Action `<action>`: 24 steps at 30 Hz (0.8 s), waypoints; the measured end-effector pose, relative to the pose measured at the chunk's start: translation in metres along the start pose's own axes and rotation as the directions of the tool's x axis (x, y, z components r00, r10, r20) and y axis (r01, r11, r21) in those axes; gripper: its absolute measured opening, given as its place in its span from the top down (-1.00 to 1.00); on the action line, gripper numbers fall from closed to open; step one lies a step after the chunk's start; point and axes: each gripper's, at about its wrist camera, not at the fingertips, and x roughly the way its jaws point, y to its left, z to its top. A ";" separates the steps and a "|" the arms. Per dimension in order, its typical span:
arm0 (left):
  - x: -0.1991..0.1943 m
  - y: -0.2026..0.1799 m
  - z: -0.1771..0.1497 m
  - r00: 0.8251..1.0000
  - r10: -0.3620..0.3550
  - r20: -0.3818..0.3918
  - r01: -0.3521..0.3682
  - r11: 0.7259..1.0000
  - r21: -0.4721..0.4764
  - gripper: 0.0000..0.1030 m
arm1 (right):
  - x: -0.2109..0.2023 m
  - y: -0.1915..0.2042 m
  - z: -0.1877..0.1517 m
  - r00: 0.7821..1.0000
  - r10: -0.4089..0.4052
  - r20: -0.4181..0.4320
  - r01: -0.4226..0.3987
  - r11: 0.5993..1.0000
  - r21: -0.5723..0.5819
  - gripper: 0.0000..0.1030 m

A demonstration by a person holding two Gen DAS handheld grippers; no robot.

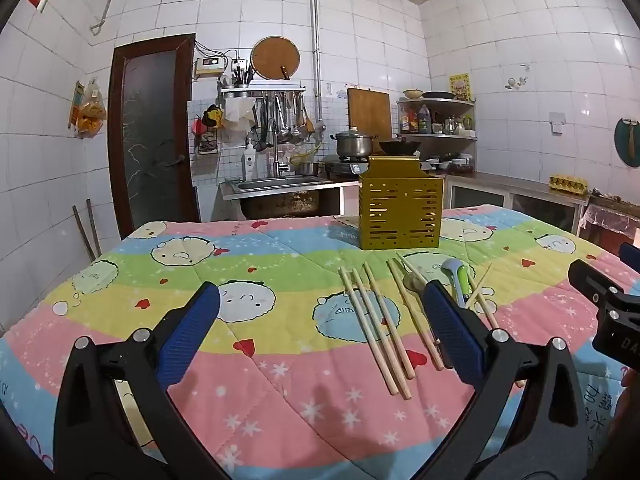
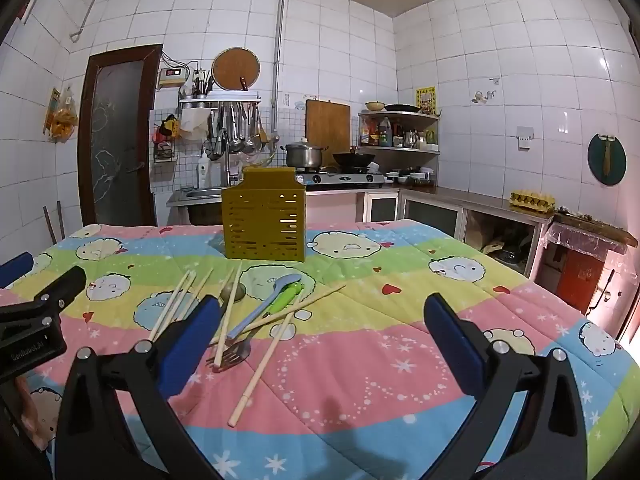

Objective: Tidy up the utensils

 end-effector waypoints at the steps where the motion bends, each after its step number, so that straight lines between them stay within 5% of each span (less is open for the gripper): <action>1: 0.002 -0.001 0.000 1.000 0.004 -0.018 -0.004 1.000 0.008 -0.91 | 0.000 0.000 0.000 1.000 0.000 0.000 0.000 1.000 0.002 -0.93; 24: 0.001 0.002 0.001 1.000 -0.002 -0.007 0.002 1.000 -0.005 -0.91 | 0.001 -0.003 0.000 1.000 -0.007 0.007 0.007 1.000 0.010 -0.93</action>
